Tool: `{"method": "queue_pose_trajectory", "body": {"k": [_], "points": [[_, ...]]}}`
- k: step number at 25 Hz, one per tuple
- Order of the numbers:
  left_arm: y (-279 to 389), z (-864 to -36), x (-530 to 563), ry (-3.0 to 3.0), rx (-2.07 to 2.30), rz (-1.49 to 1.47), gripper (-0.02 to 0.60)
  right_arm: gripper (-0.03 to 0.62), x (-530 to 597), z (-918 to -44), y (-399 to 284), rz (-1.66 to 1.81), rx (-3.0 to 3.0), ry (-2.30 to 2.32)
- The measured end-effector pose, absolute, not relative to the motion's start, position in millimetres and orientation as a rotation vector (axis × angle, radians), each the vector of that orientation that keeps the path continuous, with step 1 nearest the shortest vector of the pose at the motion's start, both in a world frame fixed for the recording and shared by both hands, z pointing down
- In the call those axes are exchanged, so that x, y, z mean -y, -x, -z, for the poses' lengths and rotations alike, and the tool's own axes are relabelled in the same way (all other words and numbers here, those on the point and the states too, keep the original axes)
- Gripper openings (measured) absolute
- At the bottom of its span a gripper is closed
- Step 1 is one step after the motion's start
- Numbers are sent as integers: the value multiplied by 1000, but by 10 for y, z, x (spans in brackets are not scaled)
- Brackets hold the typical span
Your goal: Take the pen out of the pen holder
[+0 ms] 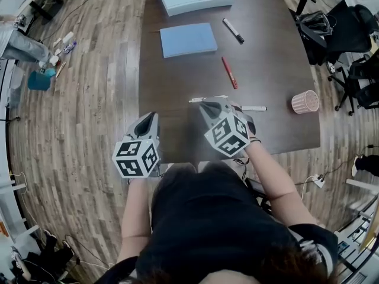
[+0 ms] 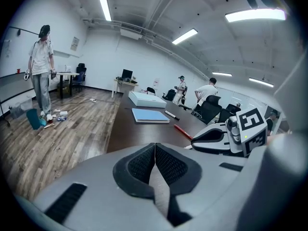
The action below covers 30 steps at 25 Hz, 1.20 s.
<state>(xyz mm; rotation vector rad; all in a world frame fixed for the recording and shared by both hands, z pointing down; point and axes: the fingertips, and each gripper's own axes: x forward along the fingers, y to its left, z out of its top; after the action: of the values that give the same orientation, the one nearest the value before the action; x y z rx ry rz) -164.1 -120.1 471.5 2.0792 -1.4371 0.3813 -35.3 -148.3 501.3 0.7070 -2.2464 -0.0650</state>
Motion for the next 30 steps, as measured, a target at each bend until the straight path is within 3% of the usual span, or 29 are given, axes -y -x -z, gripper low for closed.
{"method": "queue_pose_trajectory", "body": {"k": [30], "points": [[1503, -4778, 1314, -2060, 1414, -401, 28, 17, 1581, -4774, -192, -556, 2347, -1123]]}}
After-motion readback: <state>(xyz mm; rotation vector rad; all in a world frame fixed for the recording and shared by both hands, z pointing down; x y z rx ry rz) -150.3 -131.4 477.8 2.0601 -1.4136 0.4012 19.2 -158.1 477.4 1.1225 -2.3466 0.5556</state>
